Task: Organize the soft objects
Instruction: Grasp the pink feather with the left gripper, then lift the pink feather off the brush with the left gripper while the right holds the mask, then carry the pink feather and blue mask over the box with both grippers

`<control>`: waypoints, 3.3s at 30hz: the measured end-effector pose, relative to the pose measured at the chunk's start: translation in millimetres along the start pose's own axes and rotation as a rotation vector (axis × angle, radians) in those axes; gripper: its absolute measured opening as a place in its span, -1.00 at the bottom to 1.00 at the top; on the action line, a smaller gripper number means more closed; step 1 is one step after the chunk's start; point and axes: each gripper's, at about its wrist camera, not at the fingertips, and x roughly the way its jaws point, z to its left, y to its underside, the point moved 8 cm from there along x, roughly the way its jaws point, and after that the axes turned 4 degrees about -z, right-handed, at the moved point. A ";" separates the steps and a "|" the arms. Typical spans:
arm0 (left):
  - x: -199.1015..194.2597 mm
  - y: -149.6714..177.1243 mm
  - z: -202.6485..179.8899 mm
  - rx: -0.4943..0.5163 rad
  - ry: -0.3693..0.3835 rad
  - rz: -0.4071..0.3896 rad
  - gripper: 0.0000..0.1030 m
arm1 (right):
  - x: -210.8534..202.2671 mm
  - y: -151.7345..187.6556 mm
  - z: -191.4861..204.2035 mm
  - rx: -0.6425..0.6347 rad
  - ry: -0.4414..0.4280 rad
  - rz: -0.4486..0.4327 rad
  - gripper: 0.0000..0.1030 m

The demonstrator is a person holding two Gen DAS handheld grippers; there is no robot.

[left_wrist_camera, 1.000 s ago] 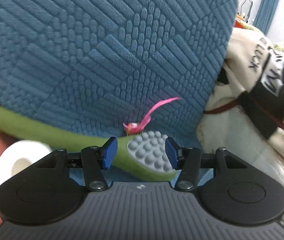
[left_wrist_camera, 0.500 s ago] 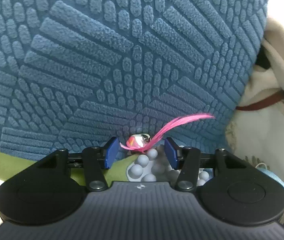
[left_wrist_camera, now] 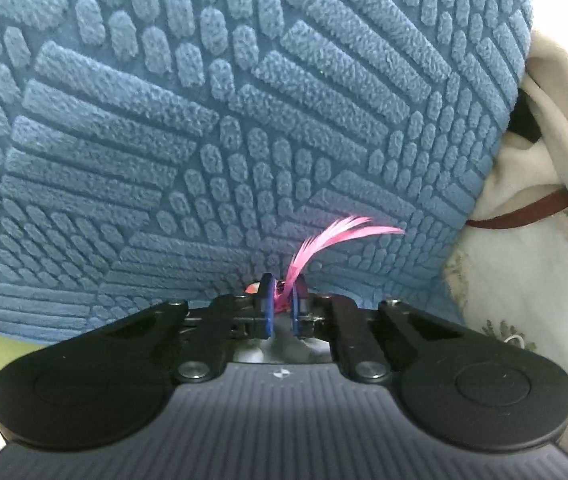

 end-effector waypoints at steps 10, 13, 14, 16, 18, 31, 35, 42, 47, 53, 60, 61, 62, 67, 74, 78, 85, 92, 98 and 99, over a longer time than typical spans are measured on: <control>-56.0 -14.8 8.1 -0.031 -0.015 -0.065 -0.85 | -8.4 -2.1 2.9 -0.010 -0.033 -0.013 -0.85; -81.1 -16.6 9.1 -0.045 -0.013 -0.093 -0.85 | -13.1 -2.4 4.7 -0.015 -0.048 -0.018 -0.85; -92.3 -12.7 12.2 -0.053 -0.010 -0.100 -0.85 | -13.7 -2.2 5.9 -0.019 -0.050 -0.019 -0.85; -107.8 -10.7 15.1 -0.072 -0.002 -0.111 -0.85 | -15.7 -1.1 7.8 -0.022 -0.058 -0.019 -0.85; -119.6 -2.7 19.7 -0.077 -0.001 -0.119 -0.85 | -18.3 0.0 10.5 -0.028 -0.068 -0.019 -0.85; -169.7 83.6 34.3 -0.153 0.020 -0.098 -0.85 | -44.1 30.5 34.5 -0.072 -0.137 0.019 -0.85; -173.8 108.7 36.6 -0.196 0.036 -0.071 -0.85 | -59.3 49.6 39.5 -0.103 -0.140 0.047 -0.85; -208.9 144.2 45.5 -0.209 0.057 -0.050 -0.85 | -78.6 65.9 39.5 -0.129 -0.104 0.080 -0.85; -235.8 162.6 51.5 -0.232 0.070 -0.046 -0.85 | -101.1 81.6 53.2 -0.195 -0.088 0.104 -0.85; -264.0 175.8 55.3 -0.254 0.093 -0.037 -0.85 | -132.9 89.6 69.7 -0.238 -0.091 0.137 -0.85; -298.2 178.5 60.6 -0.244 0.099 -0.039 -0.85 | -161.2 79.9 79.1 -0.236 -0.099 0.158 -0.85; -302.9 176.8 62.5 -0.247 0.103 -0.039 -0.85 | -164.3 76.6 81.7 -0.234 -0.103 0.157 -0.85; -308.2 174.3 65.2 -0.253 0.107 -0.044 -0.85 | -167.1 73.0 85.7 -0.240 -0.110 0.157 -0.85; -333.3 161.0 80.0 -0.289 0.115 -0.064 -0.85 | -178.0 51.2 110.6 -0.280 -0.144 0.138 -0.85; -365.6 133.8 105.1 -0.304 0.098 -0.096 -0.85 | -194.8 9.8 151.8 -0.318 -0.215 0.080 -0.85; -387.3 113.0 131.5 -0.314 0.078 -0.143 -0.85 | -204.5 -11.0 178.5 -0.347 -0.246 0.037 -0.85; -423.7 90.3 184.3 -0.347 0.028 -0.212 -0.85 | -211.6 -34.7 236.8 -0.403 -0.330 -0.014 -0.85; -443.0 106.6 243.7 -0.405 -0.035 -0.232 -0.85 | -201.0 -25.3 298.8 -0.479 -0.415 0.000 -0.85; -431.4 139.9 295.9 -0.484 -0.057 -0.194 -0.85 | -166.0 1.1 340.1 -0.529 -0.417 0.055 -0.85; -428.0 145.0 303.0 -0.489 -0.059 -0.188 -0.85 | -157.2 5.5 344.7 -0.534 -0.404 0.067 -0.85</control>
